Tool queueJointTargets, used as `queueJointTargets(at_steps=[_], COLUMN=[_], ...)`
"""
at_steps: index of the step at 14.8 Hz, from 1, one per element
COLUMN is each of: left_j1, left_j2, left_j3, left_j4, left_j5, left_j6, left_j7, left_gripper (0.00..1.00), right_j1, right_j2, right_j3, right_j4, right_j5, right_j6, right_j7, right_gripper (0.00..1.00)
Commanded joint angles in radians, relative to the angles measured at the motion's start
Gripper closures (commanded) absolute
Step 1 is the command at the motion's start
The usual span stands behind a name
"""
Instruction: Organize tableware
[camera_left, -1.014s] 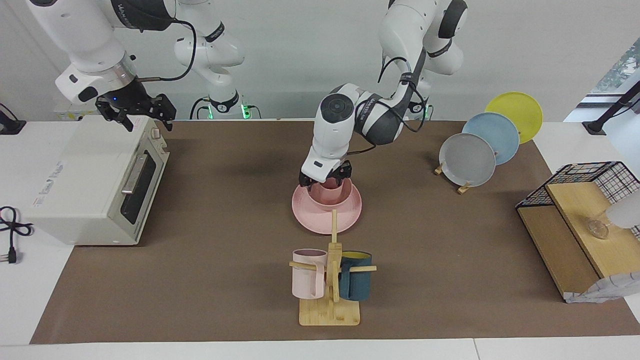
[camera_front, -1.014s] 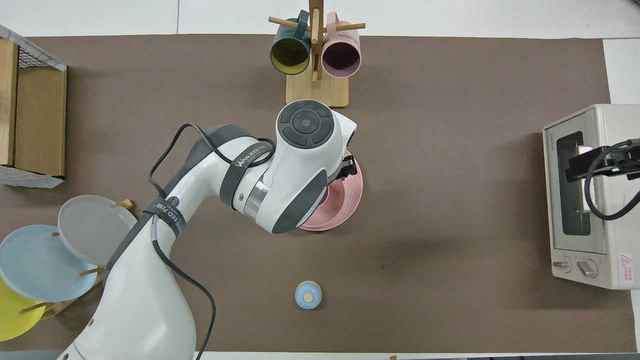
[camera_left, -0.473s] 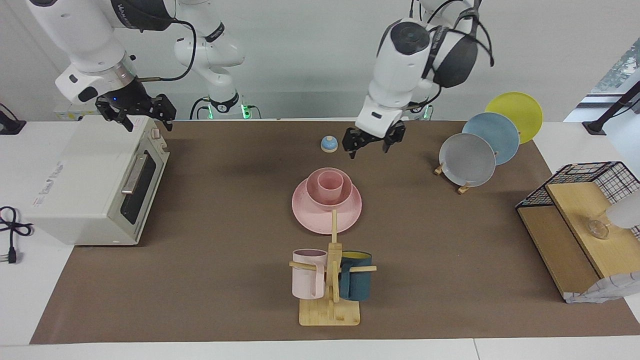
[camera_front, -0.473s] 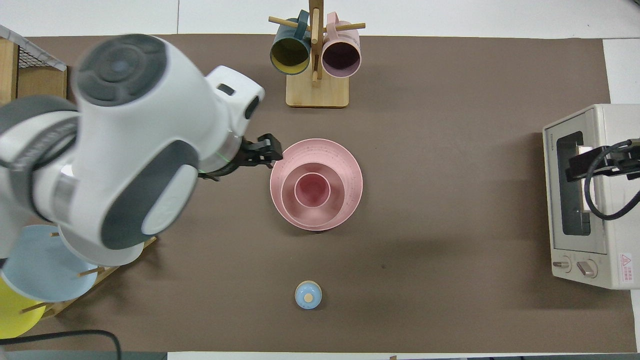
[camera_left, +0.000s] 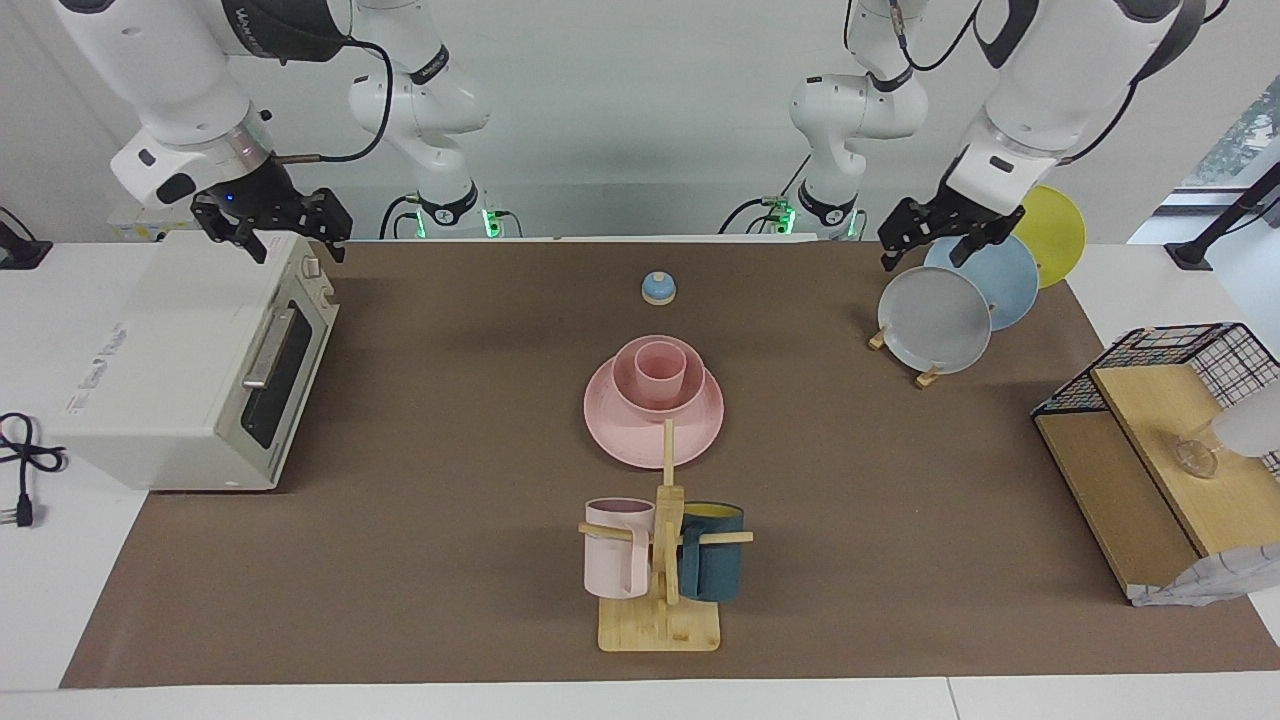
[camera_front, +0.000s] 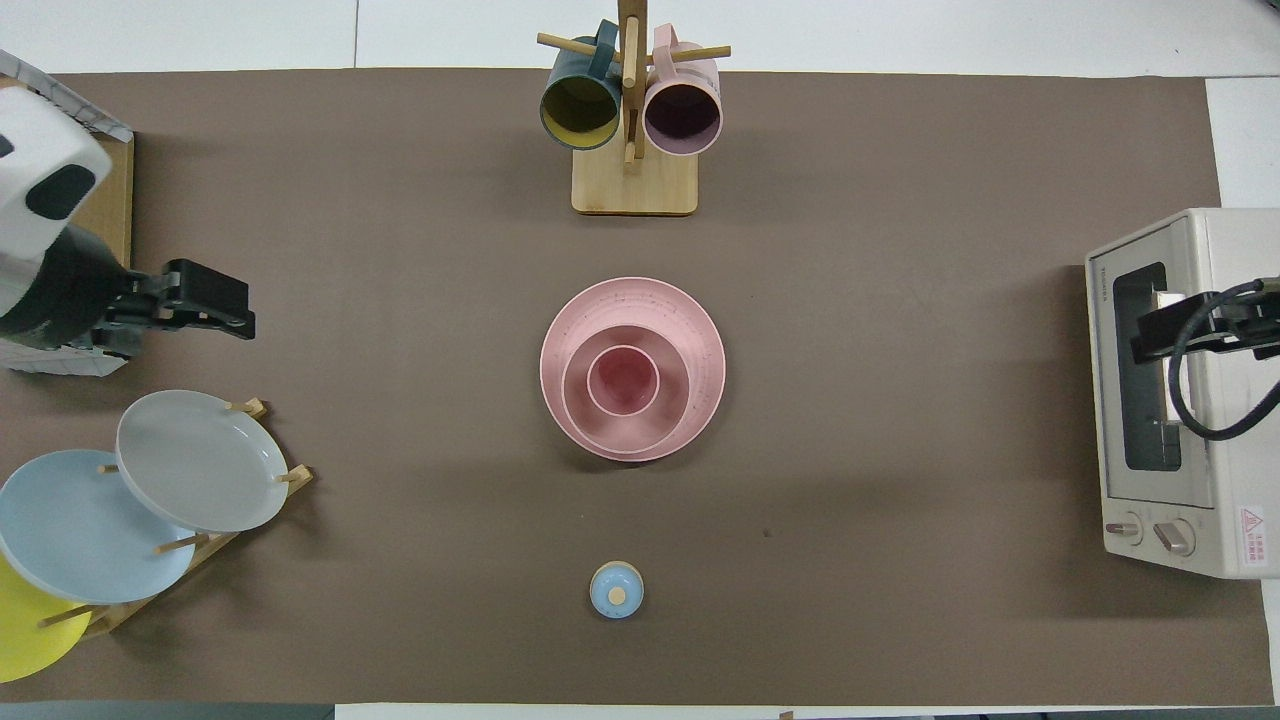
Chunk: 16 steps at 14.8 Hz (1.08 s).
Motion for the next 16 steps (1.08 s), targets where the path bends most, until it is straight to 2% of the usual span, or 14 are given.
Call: queueJointTargets(at_steps=[1,3,6,10,14,16], left_j1=[0.03,0.039,0.045,0.059,0.07,0.07], left_j2=[-0.077,-0.094,-0.088,-0.076,-0.074,-0.077], left_j3=[-0.014,-0.014,-0.006,-0.011,-0.014,-0.017], left_j4=[-0.131,-0.163,-0.154,-0.093,-0.035,-0.061], left_j5=[-0.002,0.002,0.002,0.103,0.104,0.096], left_j6=[0.067,0.101,0.11,0.035,-0.072,-0.039], left_j7=[0.046,0.06,0.075,0.094,0.101,0.091], left_gripper=[0.0,0.0,0.0,0.0,0.0,0.0], right_j1=[-0.005,-0.005,-0.005,-0.005,-0.005,-0.005], right_j2=[-0.008,-0.008,-0.008,-0.008,-0.008,-0.008], right_j3=[0.001,-0.001,0.001,0.001,0.001,0.001], right_j4=[-0.007,-0.007,-0.007,-0.007,-0.007,-0.007], right_j5=[0.014,0.014,0.014,0.014,0.014,0.014], right_j6=[-0.01,-0.01,-0.01,-0.01,-0.01,-0.01], right_j7=[-0.021,-0.021,-0.021,-0.021,-0.021,-0.021], right_gripper=[0.0,0.0,0.0,0.0,0.0,0.0])
